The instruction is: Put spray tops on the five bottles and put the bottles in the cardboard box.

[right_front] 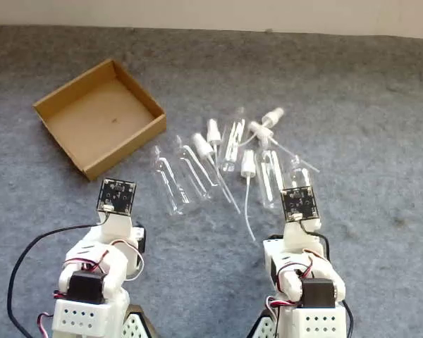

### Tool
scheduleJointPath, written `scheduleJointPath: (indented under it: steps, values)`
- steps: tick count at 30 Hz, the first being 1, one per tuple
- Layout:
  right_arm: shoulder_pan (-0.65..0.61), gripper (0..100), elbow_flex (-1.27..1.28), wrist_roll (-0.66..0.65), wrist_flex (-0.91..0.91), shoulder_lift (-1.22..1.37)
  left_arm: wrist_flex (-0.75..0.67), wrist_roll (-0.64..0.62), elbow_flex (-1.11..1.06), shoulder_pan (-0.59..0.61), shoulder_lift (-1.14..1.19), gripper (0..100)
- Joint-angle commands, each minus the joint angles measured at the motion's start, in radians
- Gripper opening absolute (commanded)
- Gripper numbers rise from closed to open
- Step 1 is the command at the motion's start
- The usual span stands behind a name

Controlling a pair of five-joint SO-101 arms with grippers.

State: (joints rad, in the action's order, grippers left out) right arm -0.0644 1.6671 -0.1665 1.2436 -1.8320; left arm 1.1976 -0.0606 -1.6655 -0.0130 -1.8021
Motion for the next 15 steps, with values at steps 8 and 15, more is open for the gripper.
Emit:
scheduleJointPath:
  steps: [8,15]
  values:
    - [-0.005,0.5,0.159,-0.006,0.007,-0.004,0.181,0.095,0.481,0.004,0.044,4]
    - [-0.005,0.5,0.159,-0.006,0.007,-0.004,0.184,0.089,0.700,-0.004,0.489,4]
